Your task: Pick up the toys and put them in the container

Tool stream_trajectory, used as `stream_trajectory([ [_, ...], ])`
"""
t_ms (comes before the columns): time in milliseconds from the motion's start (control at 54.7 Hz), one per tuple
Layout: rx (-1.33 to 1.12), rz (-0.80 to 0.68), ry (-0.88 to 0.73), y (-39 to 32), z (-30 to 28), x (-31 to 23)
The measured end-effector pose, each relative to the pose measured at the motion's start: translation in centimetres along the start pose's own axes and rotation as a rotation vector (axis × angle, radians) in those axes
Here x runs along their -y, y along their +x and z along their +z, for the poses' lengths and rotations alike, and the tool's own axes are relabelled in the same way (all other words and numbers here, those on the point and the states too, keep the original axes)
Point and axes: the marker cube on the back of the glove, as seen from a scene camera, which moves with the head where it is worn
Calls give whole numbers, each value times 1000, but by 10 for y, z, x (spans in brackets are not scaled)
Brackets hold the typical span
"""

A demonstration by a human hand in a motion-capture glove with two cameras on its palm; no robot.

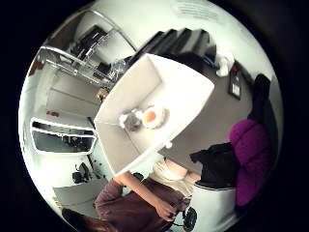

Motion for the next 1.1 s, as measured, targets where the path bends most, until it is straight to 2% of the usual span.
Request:
stream_trajectory([
  [201,35,-109,36,-84,-27,53],
  [293,193,-290,112,-114,-28,58],
  [384,122,-303,38,-119,-12,55],
  [494,242,-444,109,-159,-4,72],
  [603,185,-340,49,-160,10,80],
  [713,133,-315,14,-160,21,87],
  [786,84,-298,-72,-157,29,88],
  [878,77,-306,-258,-156,43,83],
  [1097,148,-332,-228,-157,47,82],
])
